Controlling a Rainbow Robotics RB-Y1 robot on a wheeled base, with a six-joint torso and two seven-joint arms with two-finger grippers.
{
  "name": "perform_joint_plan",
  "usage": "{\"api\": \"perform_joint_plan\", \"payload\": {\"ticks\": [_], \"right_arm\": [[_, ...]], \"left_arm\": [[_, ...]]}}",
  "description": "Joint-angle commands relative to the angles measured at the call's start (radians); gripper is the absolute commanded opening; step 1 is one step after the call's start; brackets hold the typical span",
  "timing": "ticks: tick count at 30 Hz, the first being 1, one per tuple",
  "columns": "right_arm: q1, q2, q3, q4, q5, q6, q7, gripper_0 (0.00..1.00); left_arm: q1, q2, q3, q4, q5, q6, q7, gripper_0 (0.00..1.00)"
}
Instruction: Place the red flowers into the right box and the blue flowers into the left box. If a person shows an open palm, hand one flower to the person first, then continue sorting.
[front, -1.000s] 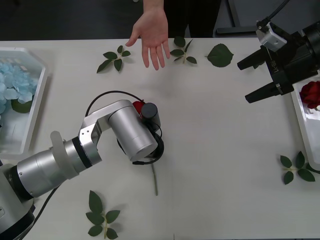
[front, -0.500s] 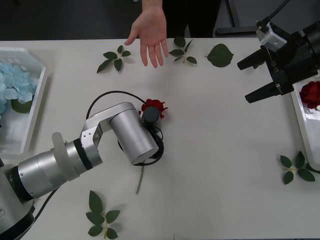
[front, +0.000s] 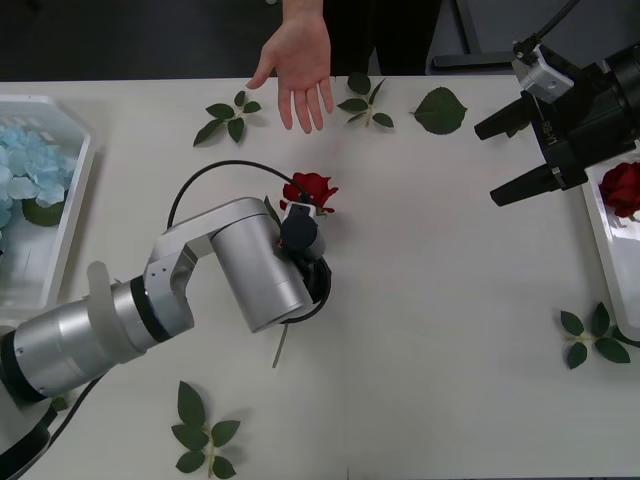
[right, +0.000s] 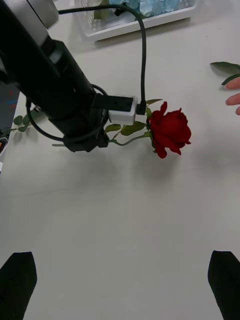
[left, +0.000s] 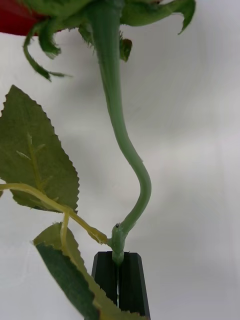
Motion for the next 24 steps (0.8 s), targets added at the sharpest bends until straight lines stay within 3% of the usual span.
{"api": "perform_joint_plan", "payload": {"ticks": [1, 5, 9, 19, 20, 24], "right_arm": [[0.001, -0.026, -0.024, -0.006, -0.013, -0.008, -0.016, 1.0], [0.001, -0.026, -0.024, -0.006, -0.013, -0.008, -0.016, 1.0], [0.001, -0.026, -0.024, -0.006, -0.013, -0.008, -0.016, 1.0], [0.001, -0.026, -0.024, -0.006, -0.013, -0.008, -0.016, 1.0], [0.062, 0.001, 0.009, 0.01, -0.002, -0.006, -0.016, 1.0], [0.077, 0.002, -0.017, 0.01, -0.007, -0.02, -0.016, 1.0]], "left_arm": [[0.09, 0.13, 0.089, -0.25, -0.019, -0.087, 0.011, 0.0], [0.179, 0.176, 0.139, -0.391, -0.066, -0.191, 0.011, 0.0], [0.25, 0.151, 0.19, -0.498, -0.148, -0.252, 0.028, 0.0], [0.215, -0.057, 0.236, -0.504, -0.398, -0.34, 0.278, 0.0], [0.206, -0.073, 0.236, -0.495, -0.422, -0.354, 0.306, 0.0], [0.179, -0.133, 0.234, -0.489, -0.47, -0.364, 0.391, 0.0]]}}
